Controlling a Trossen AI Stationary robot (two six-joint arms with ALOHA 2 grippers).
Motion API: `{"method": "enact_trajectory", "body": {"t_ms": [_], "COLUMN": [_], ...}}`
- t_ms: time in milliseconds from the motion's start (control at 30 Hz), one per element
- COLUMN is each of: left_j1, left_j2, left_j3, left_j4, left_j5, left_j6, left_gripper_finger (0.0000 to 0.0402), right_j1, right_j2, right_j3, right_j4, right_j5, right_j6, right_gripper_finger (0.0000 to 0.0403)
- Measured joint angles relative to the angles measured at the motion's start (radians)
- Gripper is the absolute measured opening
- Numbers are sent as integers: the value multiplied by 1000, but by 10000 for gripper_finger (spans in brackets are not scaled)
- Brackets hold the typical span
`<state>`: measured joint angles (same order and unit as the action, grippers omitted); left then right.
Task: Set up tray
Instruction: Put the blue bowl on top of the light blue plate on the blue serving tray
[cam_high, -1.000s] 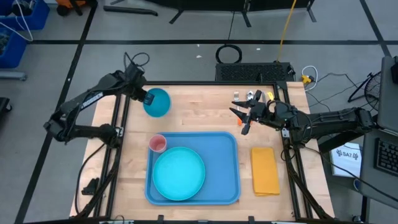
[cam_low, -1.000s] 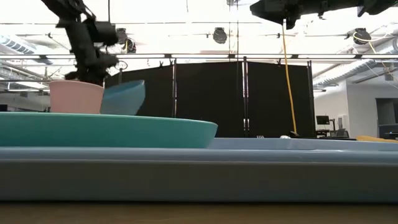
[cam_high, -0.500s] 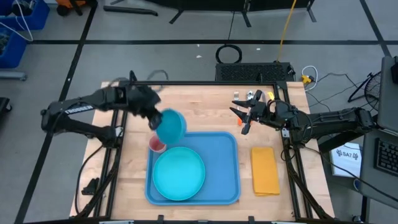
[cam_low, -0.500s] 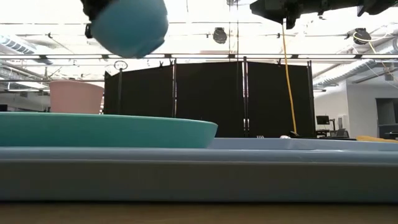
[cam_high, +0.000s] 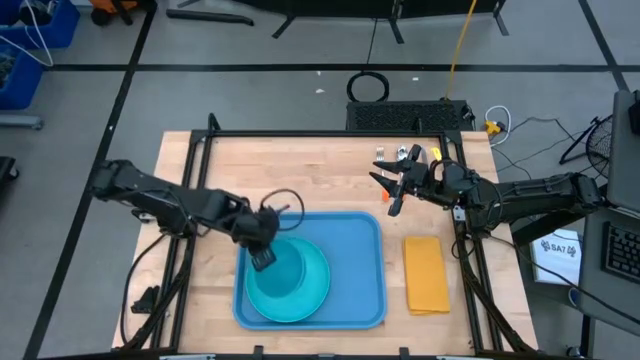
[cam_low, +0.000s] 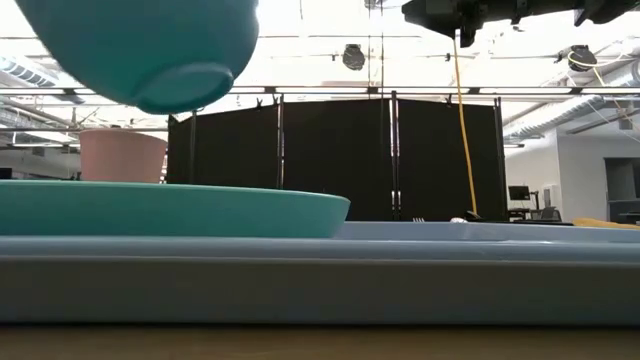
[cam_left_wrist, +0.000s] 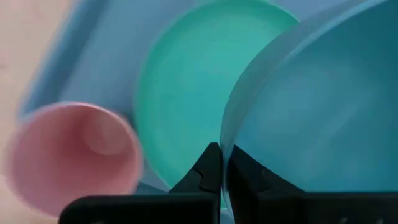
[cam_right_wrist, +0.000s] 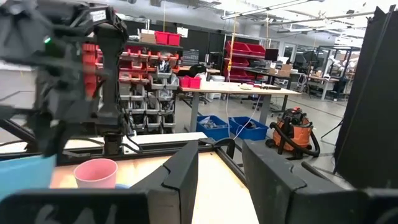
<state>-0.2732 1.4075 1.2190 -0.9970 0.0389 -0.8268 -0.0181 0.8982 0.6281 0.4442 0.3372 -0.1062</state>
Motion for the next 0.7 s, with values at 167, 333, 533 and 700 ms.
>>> {"method": "enact_trajectory", "body": {"t_ms": [167,333,533,700], "left_j1": [-25,-30,-28,-21], "left_j2": [66,139,221,250], "left_j3": [0,0,0,0], "left_j4": [14,14,8,-3], "left_j5": [44,75,115,105], "left_j6": [-46,-46,-20,-11], "left_gripper_finger": [9,9,8,9], "right_j1": [0,0,0,0], "right_j2": [0,0,0,0], "right_j3": [0,0,0,0], "right_j4": [0,0,0,0], "right_j5": [-1,-1,-1,-2], "right_j6": [16,16,15,15], "right_gripper_finger": [116,116,116,116]}}
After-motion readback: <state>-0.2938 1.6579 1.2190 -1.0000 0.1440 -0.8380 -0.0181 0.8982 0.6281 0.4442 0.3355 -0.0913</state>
